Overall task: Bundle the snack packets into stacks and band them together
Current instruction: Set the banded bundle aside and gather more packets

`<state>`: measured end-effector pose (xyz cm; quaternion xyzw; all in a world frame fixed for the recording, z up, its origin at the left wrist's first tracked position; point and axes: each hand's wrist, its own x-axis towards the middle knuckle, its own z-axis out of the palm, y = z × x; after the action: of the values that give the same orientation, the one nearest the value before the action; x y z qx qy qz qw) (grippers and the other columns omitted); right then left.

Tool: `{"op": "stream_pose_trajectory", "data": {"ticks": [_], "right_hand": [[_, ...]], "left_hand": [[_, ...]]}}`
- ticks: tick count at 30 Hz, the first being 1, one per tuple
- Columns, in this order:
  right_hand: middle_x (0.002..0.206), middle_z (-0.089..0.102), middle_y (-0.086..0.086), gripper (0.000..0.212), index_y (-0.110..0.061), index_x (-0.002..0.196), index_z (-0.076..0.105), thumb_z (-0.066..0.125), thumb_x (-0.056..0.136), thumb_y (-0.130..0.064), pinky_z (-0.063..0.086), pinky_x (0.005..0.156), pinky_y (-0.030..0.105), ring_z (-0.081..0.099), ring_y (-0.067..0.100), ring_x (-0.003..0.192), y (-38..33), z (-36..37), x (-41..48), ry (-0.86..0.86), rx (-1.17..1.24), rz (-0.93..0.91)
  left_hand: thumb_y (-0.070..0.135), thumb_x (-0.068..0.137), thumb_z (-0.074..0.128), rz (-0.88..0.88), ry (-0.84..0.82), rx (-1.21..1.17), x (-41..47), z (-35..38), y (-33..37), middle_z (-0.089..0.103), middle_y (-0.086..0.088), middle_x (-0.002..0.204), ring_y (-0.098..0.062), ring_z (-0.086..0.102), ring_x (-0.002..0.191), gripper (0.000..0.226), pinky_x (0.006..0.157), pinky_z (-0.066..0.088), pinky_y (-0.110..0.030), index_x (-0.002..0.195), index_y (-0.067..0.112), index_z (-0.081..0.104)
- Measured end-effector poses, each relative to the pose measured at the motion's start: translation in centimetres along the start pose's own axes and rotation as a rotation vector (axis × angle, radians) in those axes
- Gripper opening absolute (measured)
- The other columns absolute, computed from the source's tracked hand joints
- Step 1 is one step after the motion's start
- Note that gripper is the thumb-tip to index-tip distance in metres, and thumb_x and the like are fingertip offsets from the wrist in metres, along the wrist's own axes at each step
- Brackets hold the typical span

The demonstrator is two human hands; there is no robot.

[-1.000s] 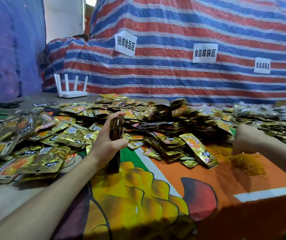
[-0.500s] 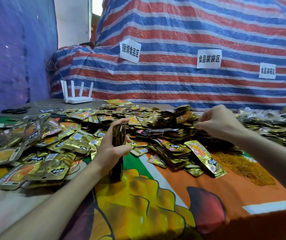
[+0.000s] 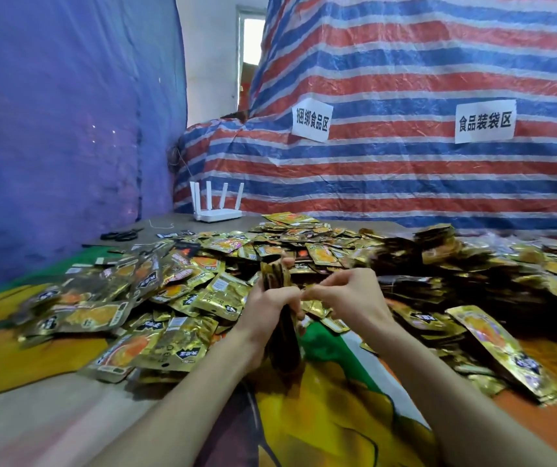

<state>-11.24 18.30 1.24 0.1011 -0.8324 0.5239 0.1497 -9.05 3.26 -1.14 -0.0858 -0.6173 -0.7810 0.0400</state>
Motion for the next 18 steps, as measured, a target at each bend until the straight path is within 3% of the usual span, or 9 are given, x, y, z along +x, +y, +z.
{"op": "stream_pose_trajectory", "data": {"ticks": [4,8,12,15,16,18], "right_hand": [[0.058,0.068,-0.003,0.018,-0.012,0.062,0.078,0.091,0.071,-0.021,0.049,0.052,0.018,0.062,0.006,0.054,1.6,-0.8,0.6,-0.117,0.17,0.11],[0.072,0.064,0.01,0.006,-0.001,0.075,0.079,0.083,0.077,-0.006,0.049,0.055,0.022,0.058,0.012,0.059,2.2,-1.7,0.7,-0.328,0.382,0.212],[0.086,0.071,0.007,0.011,-0.008,0.076,0.079,0.081,0.066,-0.013,0.058,0.074,0.023,0.069,0.016,0.076,2.3,-2.5,0.5,-0.553,0.853,0.273],[0.09,0.074,0.006,0.008,-0.01,0.076,0.078,0.071,0.078,-0.014,0.058,0.086,0.031,0.072,0.021,0.089,2.3,-3.0,0.5,-0.591,1.07,0.237],[0.087,0.073,0.006,0.003,-0.01,0.075,0.076,0.074,0.075,-0.013,0.058,0.087,0.033,0.072,0.023,0.09,2.2,-3.0,0.5,-0.594,1.12,0.229],[0.077,0.068,0.004,0.021,-0.01,0.074,0.07,0.086,0.061,-0.012,0.058,0.087,0.038,0.069,0.025,0.084,2.0,-2.9,0.4,-0.595,1.221,0.205]], "left_hand": [[0.0,0.066,0.058,-0.069,0.007,-0.057,0.6,-0.4,0.2,0.06,-0.019,0.082,-0.022,0.056,0.058,0.057,0.054,0.052,-0.034,0.118,0.022,0.061],[0.003,0.043,0.061,-0.226,-0.236,-0.438,0.7,-1.3,0.7,0.05,-0.013,0.082,-0.023,0.05,0.059,0.091,0.055,0.048,-0.035,0.133,0.013,0.054],[0.008,0.052,0.055,-0.195,-0.534,-0.689,0.3,-1.8,1.3,0.043,-0.007,0.082,-0.018,0.041,0.063,0.077,0.058,0.045,-0.032,0.128,0.014,0.047],[0.007,0.054,0.057,-0.188,-0.611,-0.692,0.3,-1.7,1.3,0.041,-0.006,0.082,-0.018,0.041,0.065,0.071,0.06,0.043,-0.032,0.125,0.014,0.049],[0.007,0.054,0.059,-0.19,-0.619,-0.682,0.3,-1.7,1.2,0.042,-0.006,0.082,-0.018,0.041,0.065,0.071,0.061,0.043,-0.031,0.124,0.014,0.05],[0.007,0.053,0.061,-0.198,-0.606,-0.67,0.4,-1.5,0.9,0.042,-0.006,0.082,-0.018,0.041,0.065,0.074,0.061,0.043,-0.031,0.125,0.014,0.048]]}}
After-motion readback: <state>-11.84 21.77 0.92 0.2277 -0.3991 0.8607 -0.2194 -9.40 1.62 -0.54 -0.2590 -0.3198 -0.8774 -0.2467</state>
